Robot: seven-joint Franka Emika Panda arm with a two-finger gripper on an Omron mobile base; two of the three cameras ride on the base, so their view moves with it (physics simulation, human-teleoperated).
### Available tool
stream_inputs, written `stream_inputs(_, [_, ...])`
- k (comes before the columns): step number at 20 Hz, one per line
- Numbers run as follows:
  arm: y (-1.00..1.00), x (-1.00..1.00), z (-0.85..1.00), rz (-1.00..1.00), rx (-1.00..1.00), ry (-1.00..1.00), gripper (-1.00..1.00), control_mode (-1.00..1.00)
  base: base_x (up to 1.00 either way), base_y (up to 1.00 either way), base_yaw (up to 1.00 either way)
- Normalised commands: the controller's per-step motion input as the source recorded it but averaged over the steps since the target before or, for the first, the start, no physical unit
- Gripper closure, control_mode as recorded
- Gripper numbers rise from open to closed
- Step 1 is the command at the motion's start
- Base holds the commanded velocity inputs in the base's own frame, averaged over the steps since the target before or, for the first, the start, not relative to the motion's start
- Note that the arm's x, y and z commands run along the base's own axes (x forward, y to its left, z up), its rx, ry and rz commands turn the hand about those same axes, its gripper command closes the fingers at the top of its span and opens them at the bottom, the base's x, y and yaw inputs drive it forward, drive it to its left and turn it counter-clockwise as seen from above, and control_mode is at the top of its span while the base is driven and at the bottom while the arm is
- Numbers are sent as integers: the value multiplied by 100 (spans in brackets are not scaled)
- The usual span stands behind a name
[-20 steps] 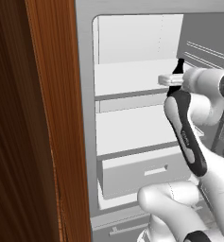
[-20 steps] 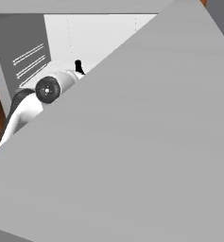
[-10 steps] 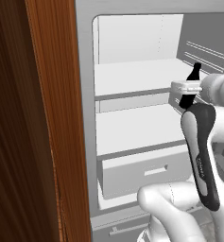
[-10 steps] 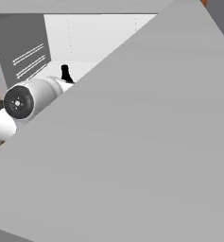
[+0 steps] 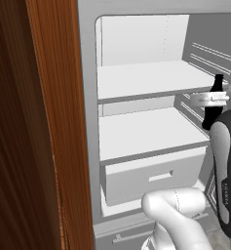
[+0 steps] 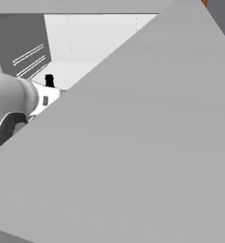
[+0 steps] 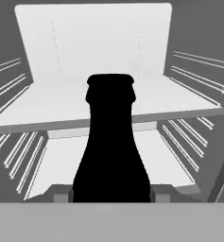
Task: Open the fridge, grab two sodas, and place both sodas inside the bowl with ice on the dining counter.
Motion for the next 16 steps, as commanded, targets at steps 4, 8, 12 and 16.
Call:
stream_inputs(4, [0,-100,-35,0,0,0,100,-100,0,0,0])
stream_inputs(8, [0,-96,-22,0,0,-6,100,-100,0,0,0])
stream_inputs(12, [15,-50,3,0,-1,-3,100,-100,0,0,0])
stream_inputs(16, [14,-18,28,0,-5,0,100,-100,0,0,0])
